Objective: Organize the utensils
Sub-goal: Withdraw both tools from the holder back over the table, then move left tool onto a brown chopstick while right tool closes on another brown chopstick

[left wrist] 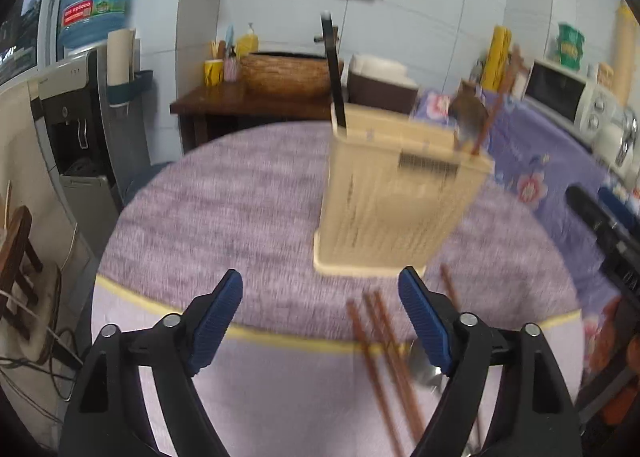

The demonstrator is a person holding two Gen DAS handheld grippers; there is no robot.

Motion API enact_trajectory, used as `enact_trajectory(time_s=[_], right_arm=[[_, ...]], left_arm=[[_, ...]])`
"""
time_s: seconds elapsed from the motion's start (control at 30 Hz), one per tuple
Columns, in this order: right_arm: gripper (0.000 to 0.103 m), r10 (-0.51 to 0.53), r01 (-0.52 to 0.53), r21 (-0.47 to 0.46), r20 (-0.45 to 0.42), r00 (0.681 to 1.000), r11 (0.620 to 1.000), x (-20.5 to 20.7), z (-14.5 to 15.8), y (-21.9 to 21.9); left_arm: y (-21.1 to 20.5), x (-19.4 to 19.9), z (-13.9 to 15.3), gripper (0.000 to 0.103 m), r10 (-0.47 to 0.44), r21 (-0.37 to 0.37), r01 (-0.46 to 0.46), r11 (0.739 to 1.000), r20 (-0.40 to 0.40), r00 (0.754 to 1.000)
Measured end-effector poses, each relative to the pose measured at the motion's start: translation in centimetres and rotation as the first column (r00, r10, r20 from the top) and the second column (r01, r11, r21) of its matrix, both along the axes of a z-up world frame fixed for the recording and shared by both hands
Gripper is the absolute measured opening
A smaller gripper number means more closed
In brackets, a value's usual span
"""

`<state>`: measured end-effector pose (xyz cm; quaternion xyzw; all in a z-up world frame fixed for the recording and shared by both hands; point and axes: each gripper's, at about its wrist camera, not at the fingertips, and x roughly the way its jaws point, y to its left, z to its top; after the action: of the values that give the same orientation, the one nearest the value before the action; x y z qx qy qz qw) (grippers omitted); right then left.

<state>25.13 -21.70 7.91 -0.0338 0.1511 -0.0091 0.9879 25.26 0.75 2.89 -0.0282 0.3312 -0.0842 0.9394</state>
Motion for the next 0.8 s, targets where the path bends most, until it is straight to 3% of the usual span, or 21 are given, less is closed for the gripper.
enact_trajectory(time_s=[0.13, 0.33, 0.4, 0.57, 0.8], right_arm=[[0.098, 0.002, -0.006, -0.029, -0.144, 0.990, 1.000, -0.9, -3.1, -0.1], [0.098, 0.038, -0.001, 0.093, -0.396, 0.917, 0.996, -1.5, -8.1, -0.1], [0.097, 0.057, -0.007, 0.119, -0.424, 0.904, 0.993, -1.7, -9.2, 0.2], [0.069, 0.111, -0.028, 0.181, -0.462, 0.880, 0.983, -1.9, -9.9, 0.9], [0.066, 0.097, -0.025, 0.142, -0.529, 0.843, 0.990, -1.3, -11.5, 2.4]], left_arm=[[0.0, -2.1, -2.7, 0.088, 0.018, 0.035, -0.017, 0.999, -0.018, 1.000], [-0.9, -3.4, -4.9, 0.087, 0.004, 0.023, -0.001, 1.000, -0.117, 0.993], [-1.1, -3.7, -5.4, 0.082, 0.000, 0.008, 0.001, 1.000, -0.133, 0.991], [-1.3, -3.9, -6.1, 0.053, 0.001, -0.011, -0.003, 1.000, -0.170, 0.985], [-2.7, -4.0, -6.6, 0.045, -0.037, -0.024, 0.033, 0.999, -0.196, 0.980]])
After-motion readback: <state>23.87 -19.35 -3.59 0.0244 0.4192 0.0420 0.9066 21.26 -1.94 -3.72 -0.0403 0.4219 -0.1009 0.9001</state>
